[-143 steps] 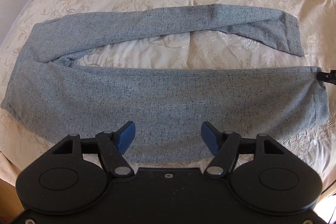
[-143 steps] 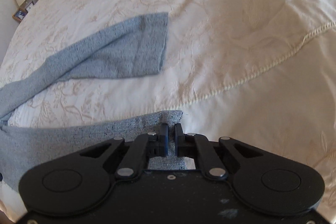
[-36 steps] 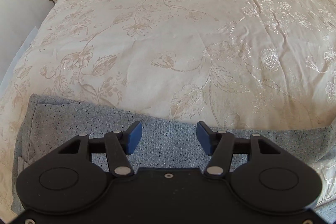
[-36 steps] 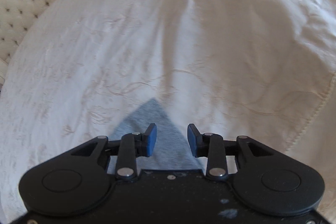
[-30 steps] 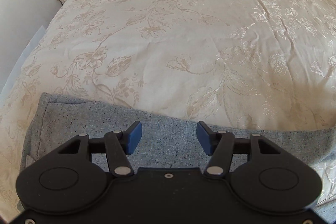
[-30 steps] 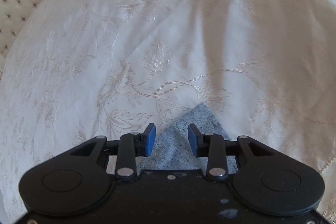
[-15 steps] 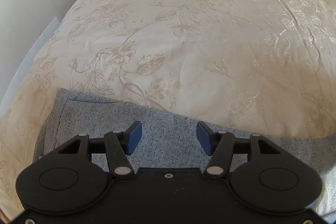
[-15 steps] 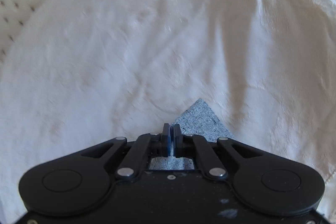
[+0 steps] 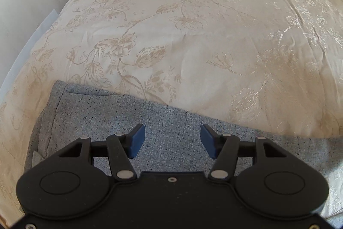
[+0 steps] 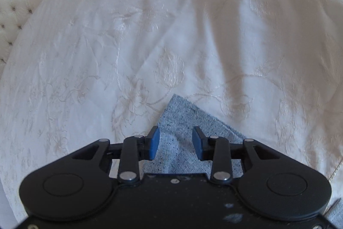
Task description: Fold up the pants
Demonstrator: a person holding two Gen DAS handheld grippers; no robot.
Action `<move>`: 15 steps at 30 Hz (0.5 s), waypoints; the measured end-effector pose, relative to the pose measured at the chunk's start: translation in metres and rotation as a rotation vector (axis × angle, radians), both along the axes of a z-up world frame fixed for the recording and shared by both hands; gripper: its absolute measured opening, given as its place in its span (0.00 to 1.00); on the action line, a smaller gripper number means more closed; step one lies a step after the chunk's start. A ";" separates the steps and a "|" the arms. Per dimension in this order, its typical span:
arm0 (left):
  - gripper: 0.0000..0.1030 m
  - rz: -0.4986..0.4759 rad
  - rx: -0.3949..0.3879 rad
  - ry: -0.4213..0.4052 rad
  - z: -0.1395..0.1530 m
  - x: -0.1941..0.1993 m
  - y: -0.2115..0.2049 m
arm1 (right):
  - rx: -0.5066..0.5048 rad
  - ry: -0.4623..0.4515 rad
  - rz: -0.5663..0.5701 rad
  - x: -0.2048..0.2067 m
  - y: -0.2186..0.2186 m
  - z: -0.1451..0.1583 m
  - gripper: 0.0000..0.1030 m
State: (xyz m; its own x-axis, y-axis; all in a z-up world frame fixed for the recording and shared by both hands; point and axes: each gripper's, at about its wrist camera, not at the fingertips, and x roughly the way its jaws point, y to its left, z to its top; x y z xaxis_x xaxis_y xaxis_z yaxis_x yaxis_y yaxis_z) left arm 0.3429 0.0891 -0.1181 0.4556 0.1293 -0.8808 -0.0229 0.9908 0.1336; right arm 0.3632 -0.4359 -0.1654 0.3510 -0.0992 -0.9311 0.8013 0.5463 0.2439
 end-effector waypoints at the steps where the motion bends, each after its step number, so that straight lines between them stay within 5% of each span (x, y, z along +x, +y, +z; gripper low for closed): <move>1: 0.61 0.000 0.000 -0.002 0.000 -0.001 0.000 | -0.012 0.022 0.035 0.009 0.007 -0.002 0.36; 7: 0.61 -0.007 0.020 -0.007 -0.004 -0.005 0.005 | -0.232 0.118 0.131 0.048 0.050 -0.016 0.36; 11: 0.61 0.007 0.023 0.009 -0.010 -0.001 0.014 | -0.222 0.280 0.206 0.061 0.054 -0.050 0.36; 14: 0.61 0.024 -0.001 0.016 -0.011 0.005 0.026 | -0.224 0.290 0.231 0.053 0.054 -0.053 0.25; 15: 0.61 0.031 -0.010 0.022 -0.011 0.009 0.030 | -0.196 0.295 0.209 0.047 0.051 -0.051 0.05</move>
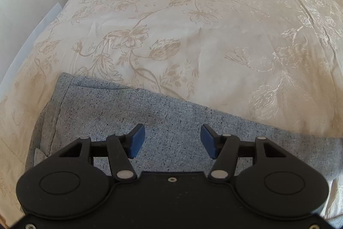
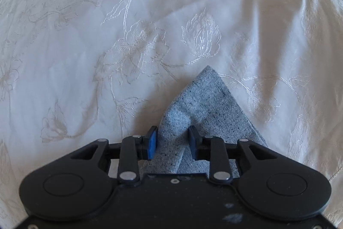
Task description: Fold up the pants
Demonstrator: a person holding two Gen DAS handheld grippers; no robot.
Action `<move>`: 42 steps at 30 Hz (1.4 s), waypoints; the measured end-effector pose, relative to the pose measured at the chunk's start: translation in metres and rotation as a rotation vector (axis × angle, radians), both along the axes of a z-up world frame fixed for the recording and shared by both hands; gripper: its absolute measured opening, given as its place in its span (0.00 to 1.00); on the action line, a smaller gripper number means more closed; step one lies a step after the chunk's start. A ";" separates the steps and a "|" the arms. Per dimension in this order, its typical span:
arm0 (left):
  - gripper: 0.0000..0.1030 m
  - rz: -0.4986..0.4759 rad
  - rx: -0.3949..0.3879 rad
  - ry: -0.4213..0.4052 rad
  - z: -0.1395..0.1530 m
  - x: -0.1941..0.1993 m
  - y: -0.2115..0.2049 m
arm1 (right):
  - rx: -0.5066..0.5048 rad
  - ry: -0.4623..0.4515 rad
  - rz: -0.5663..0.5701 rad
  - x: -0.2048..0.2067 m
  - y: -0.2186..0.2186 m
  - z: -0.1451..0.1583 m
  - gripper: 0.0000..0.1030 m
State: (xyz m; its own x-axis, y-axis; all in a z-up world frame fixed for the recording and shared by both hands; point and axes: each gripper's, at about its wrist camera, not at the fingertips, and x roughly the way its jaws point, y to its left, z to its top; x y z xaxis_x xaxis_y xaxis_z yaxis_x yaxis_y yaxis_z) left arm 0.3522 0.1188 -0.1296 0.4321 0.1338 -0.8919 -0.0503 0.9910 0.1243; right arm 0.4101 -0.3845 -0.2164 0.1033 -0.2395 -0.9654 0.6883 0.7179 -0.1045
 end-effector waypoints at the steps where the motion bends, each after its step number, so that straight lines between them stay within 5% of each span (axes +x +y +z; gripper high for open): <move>1: 0.61 0.008 -0.010 0.006 0.000 0.004 0.004 | 0.027 -0.007 -0.028 -0.008 -0.005 0.005 0.06; 10: 0.61 0.056 -0.125 0.030 0.014 0.043 0.046 | 0.088 -0.321 -0.197 -0.155 -0.014 0.113 0.05; 17: 0.61 0.021 -0.158 0.080 0.010 0.050 0.061 | 0.100 -0.124 -0.348 -0.266 0.003 0.077 0.05; 30: 0.61 0.093 -0.123 0.307 -0.019 0.122 0.081 | 0.058 -0.182 -0.281 -0.258 0.037 0.086 0.05; 36: 0.62 0.157 -0.023 0.487 -0.065 0.133 0.077 | 0.074 -0.181 -0.306 -0.261 0.036 0.084 0.05; 40: 0.63 0.172 0.021 0.506 -0.082 0.129 0.067 | 0.082 -0.181 -0.309 -0.262 0.035 0.083 0.05; 42: 0.51 0.182 0.001 0.508 -0.083 0.128 0.066 | 0.083 -0.183 -0.307 -0.262 0.035 0.083 0.05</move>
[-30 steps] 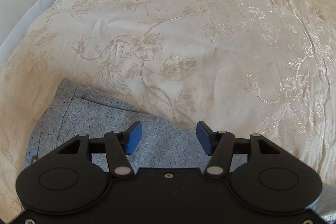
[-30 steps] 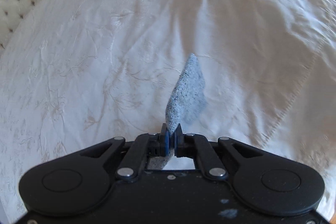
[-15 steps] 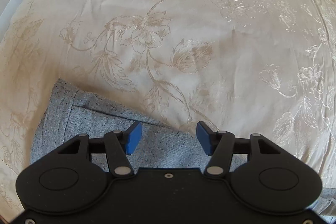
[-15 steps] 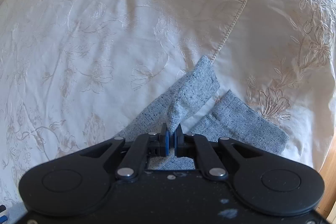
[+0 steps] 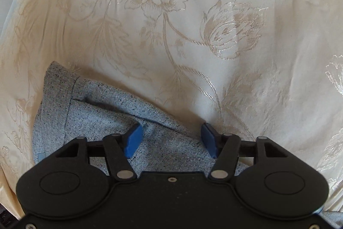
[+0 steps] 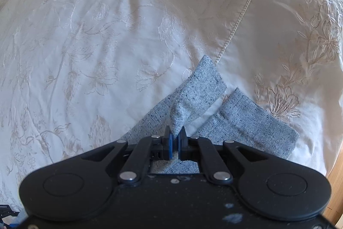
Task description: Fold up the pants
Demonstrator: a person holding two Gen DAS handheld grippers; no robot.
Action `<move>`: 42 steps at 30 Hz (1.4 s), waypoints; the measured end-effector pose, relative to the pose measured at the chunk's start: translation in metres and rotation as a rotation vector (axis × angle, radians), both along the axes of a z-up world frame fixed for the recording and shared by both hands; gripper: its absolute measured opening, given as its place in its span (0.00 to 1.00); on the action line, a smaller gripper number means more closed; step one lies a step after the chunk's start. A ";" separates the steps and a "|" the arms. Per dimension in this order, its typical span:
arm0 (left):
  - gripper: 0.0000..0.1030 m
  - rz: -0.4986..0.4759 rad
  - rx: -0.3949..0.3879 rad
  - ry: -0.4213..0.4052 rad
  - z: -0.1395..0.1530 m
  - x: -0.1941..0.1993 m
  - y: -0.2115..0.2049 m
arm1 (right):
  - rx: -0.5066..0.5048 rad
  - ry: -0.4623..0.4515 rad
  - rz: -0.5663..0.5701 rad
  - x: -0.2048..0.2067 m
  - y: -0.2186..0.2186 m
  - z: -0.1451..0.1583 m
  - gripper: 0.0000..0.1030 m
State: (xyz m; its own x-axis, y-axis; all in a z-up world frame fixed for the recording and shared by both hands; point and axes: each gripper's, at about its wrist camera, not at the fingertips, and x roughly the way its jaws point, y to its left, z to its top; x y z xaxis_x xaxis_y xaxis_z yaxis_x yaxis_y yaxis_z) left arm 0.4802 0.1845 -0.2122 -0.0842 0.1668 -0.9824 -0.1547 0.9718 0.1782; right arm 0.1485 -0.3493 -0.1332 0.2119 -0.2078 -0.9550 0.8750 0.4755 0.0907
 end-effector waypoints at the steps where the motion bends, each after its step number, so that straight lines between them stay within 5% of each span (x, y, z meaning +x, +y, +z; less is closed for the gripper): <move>1: 0.30 0.037 -0.032 0.001 0.002 0.001 0.003 | 0.001 -0.002 0.000 0.001 0.000 0.000 0.05; 2: 0.14 0.084 -0.052 -0.010 0.008 -0.001 0.009 | 0.003 -0.005 0.000 0.002 0.000 0.001 0.05; 7: 0.10 0.174 -0.221 -0.251 0.079 -0.020 0.051 | 0.034 -0.054 0.011 0.020 -0.004 0.016 0.05; 12: 0.09 0.134 -0.430 -0.655 0.175 -0.112 0.101 | 0.038 -0.428 0.128 0.034 0.007 0.090 0.05; 15: 0.09 0.152 -0.506 -0.758 0.181 -0.185 0.130 | 0.024 -0.572 0.161 0.008 0.018 0.116 0.05; 18: 0.09 0.168 -0.498 -0.705 0.150 -0.246 0.154 | 0.036 -0.527 0.137 -0.027 0.023 0.098 0.05; 23: 0.05 0.271 -0.342 -0.493 0.074 -0.311 0.177 | -0.017 -0.159 0.100 -0.078 0.032 0.019 0.05; 26: 0.05 0.266 -0.307 -0.453 0.060 -0.323 0.175 | -0.005 -0.049 0.089 -0.092 0.036 -0.010 0.05; 30: 0.04 0.233 -0.347 -0.532 0.087 -0.309 0.171 | -0.011 -0.057 0.114 -0.093 0.045 -0.007 0.05; 36: 0.01 0.191 -0.384 -0.690 0.149 -0.332 0.177 | -0.099 -0.219 0.195 -0.102 0.055 0.058 0.05; 39: 0.01 0.182 -0.315 -0.606 0.135 -0.350 0.182 | -0.100 -0.246 0.179 -0.129 0.056 0.067 0.05; 42: 0.00 0.199 -0.253 -0.471 0.098 -0.365 0.184 | -0.049 -0.152 0.169 -0.150 0.052 0.034 0.06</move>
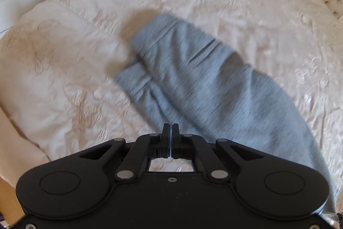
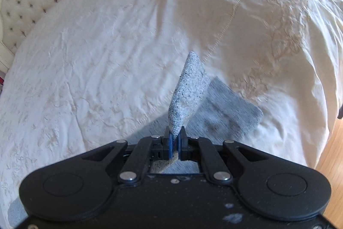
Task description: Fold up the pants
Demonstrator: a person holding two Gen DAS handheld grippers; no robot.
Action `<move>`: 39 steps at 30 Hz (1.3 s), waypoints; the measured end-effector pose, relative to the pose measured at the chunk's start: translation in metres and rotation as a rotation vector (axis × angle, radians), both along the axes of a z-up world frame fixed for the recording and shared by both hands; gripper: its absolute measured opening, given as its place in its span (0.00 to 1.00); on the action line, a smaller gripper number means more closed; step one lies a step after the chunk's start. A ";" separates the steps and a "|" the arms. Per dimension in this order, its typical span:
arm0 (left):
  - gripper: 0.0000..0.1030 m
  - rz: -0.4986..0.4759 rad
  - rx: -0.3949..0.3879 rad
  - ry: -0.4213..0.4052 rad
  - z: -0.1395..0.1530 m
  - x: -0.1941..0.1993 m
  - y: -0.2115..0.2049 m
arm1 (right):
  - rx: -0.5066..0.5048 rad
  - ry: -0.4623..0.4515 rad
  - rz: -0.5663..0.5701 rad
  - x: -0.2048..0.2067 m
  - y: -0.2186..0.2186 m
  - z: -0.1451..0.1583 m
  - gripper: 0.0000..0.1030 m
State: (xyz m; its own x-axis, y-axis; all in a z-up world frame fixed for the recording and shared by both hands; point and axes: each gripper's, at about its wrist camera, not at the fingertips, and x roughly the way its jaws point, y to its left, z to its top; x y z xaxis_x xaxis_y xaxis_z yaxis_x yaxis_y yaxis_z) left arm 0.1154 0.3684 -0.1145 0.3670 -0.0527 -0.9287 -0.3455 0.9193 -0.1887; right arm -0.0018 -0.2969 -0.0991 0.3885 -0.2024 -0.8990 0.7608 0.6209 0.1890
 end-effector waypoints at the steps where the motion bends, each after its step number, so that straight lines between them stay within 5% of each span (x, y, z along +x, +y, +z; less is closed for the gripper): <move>1: 0.00 -0.001 0.003 0.025 -0.006 -0.005 -0.004 | 0.025 0.047 -0.001 -0.003 -0.001 -0.018 0.06; 4: 0.01 -0.048 -0.008 0.024 -0.003 -0.007 -0.030 | 0.045 0.150 0.010 -0.012 0.004 -0.052 0.06; 8: 0.01 -0.216 -0.006 -0.041 0.012 0.008 -0.091 | 0.039 0.133 0.025 -0.016 0.013 -0.047 0.06; 16: 0.05 -0.289 -0.106 -0.027 0.005 0.015 -0.159 | -0.116 -0.211 0.192 0.012 0.008 0.059 0.06; 18: 0.06 -0.282 -0.084 0.006 -0.004 0.011 -0.163 | -0.124 -0.182 0.193 0.004 0.000 0.046 0.06; 23: 0.06 -0.271 -0.017 0.095 -0.022 -0.002 -0.170 | 0.038 0.096 0.083 -0.010 -0.036 -0.067 0.06; 25: 0.06 -0.261 -0.011 0.110 -0.023 -0.006 -0.170 | 0.061 0.121 0.082 -0.014 -0.035 -0.085 0.06; 39: 0.16 -0.198 -0.057 0.121 -0.035 -0.003 -0.175 | 0.019 0.076 0.205 -0.007 -0.034 -0.066 0.08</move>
State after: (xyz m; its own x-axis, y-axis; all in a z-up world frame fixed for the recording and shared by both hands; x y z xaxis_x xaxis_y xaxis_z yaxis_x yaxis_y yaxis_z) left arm 0.1128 0.1932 -0.1493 0.2300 -0.1664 -0.9589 -0.1824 0.9605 -0.2104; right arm -0.0089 -0.3312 -0.1649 0.3503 -0.1088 -0.9303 0.6315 0.7609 0.1489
